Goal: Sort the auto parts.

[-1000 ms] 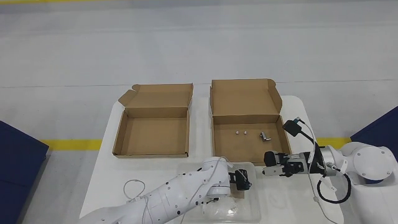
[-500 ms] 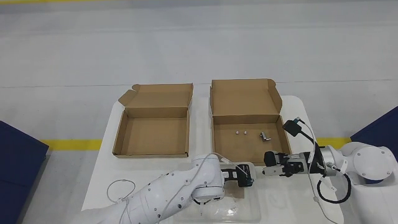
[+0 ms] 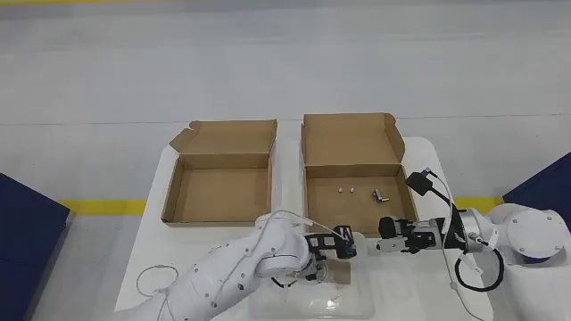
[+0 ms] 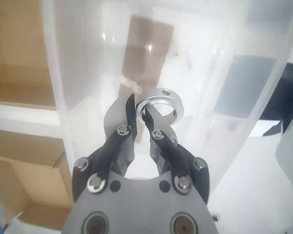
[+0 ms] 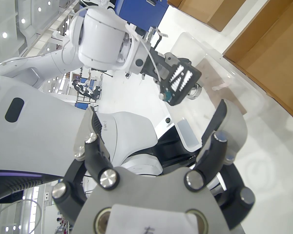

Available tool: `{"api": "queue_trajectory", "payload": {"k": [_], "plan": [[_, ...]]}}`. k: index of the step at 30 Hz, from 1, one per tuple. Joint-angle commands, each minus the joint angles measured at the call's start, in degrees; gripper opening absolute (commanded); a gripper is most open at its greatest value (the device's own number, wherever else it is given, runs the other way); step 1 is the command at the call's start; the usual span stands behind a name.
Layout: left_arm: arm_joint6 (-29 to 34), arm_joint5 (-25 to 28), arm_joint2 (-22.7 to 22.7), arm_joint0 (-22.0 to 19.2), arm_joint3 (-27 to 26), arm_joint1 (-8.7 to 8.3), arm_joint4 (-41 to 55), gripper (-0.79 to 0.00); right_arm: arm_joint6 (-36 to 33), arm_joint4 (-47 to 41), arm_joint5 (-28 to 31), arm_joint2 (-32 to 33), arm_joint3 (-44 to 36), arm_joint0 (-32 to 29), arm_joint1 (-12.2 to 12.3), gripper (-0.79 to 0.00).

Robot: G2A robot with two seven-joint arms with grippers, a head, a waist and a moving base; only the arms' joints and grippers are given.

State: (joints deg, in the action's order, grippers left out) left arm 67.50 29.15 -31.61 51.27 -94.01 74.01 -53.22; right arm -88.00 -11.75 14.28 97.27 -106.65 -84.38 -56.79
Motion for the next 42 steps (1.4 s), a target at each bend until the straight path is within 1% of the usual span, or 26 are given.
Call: {"api": "queue_trajectory", "payload": {"k": [1, 3, 4, 6, 7, 9, 10, 12, 20, 21, 24, 25, 26, 28, 30, 31, 33, 35, 36, 37, 39, 42], "plan": [[-6.8, 6.7, -5.3, 3.0, -2.3, -2.05, 1.6, -0.785, 0.0, 0.0, 0.0, 0.0, 0.0, 0.0, 0.0, 0.000], [-10.7, 11.0, -9.0, 5.3, -2.5, -3.45, 2.0, -0.785, 0.0, 0.0, 0.0, 0.0, 0.0, 0.0, 0.0, 0.000], [-14.0, 15.1, -11.6, 7.1, -3.0, -4.46, 2.1, -0.785, 0.0, 0.0, 0.0, 0.0, 0.0, 0.0, 0.0, 0.000], [-18.1, 18.9, -14.8, 9.2, -3.0, -5.55, 2.0, -0.785, 0.0, 0.0, 0.0, 0.0, 0.0, 0.0, 0.0, 0.000], [-21.7, 22.5, -16.9, 10.7, -3.1, -6.23, 2.3, -0.785, 0.0, 0.0, 0.0, 0.0, 0.0, 0.0, 0.0, 0.000], [-25.1, 25.7, -19.0, 12.2, -2.4, -6.92, 1.9, -0.785, 0.0, 0.0, 0.0, 0.0, 0.0, 0.0, 0.0, 0.000], [-28.4, 28.5, -20.2, 13.0, -2.3, -7.27, 2.1, -0.785, 0.0, 0.0, 0.0, 0.0, 0.0, 0.0, 0.0, 0.000], [-31.7, 28.9, -21.2, 13.5, -2.3, -7.62, 1.2, -0.785, 0.0, 0.0, 0.0, 0.0, 0.0, 0.0, 0.0, 0.000], [-31.7, 28.9, -21.2, 13.5, -2.3, -7.62, 1.2, -0.785, 0.0, 0.0, 0.0, 0.0, 0.0, 0.0, 0.0, 0.000], [-33.3, 28.3, -21.4, 13.8, -2.1, -7.59, 2.2, -0.785, 0.0, 0.0, 0.0, 0.0, 0.0, 0.0, 0.0, 0.000], [-42.5, 28.9, -23.5, 14.6, -1.2, -7.79, 4.8, -0.785, 0.0, 0.0, 0.0, 0.0, 0.0, 0.0, 0.0, 0.000], [-48.4, 28.9, -23.7, 15.2, -1.3, -8.04, 5.7, -0.785, 0.0, 0.0, 0.0, 0.0, 0.0, 0.0, 0.0, 0.000], [-52.6, 28.9, -23.3, 15.3, -1.8, -8.34, 5.5, -0.785, 0.0, 0.0, 0.0, 0.0, 0.0, 0.0, 0.0, 0.000], [-60.8, 28.9, -22.7, 15.4, -0.5, -9.17, 4.2, -0.785, 0.0, 0.0, 0.0, 0.0, 0.0, 0.0, 0.0, 0.000], [-67.7, 28.9, -21.7, 15.0, 0.1, -9.95, 2.2, -0.785, 0.0, 0.0, 0.0, 0.0, 0.0, 0.0, 0.0, 0.000], [-74.0, 28.9, -20.7, 14.8, 1.0, -10.59, 1.1, -0.785, 0.0, 0.0, 0.0, 0.0, 0.0, 0.0, 0.0, 0.000], [-82.2, 28.9, -19.3, 13.8, 3.1, -11.67, -2.4, -0.785, 0.0, 0.0, 0.0, 0.0, 0.0, 0.0, 0.0, 0.000], [-91.8, 28.9, -17.1, 12.9, 4.5, -12.61, -5.4, -0.785, 0.0, 0.0, 0.0, 0.0, 0.0, 0.0, 0.0, 0.000], [-95.0, 28.9, -16.4, 12.4, 5.0, -12.92, -6.8, -0.785, 0.0, 0.0, 0.0, 0.0, 0.0, 0.0, 0.0, 0.000], [-102.0, 28.9, -14.8, 11.5, 6.2, -13.50, -9.5, -0.785, 0.0, 0.0, 0.0, 0.0, 0.0, 0.0, 0.0, 0.000], [-112.9, 28.9, -12.4, 9.5, 7.8, -14.35, -15.5, -0.785, 0.0, 0.0, 0.0, 0.0, 0.0, 0.0, 0.0, 0.000], [-112.9, 28.9, -12.4, 9.5, 7.8, -14.35, -15.5, -0.785, 0.0, 0.0, 0.0, 0.0, 0.0, 0.0, 0.0, 0.000]]}}
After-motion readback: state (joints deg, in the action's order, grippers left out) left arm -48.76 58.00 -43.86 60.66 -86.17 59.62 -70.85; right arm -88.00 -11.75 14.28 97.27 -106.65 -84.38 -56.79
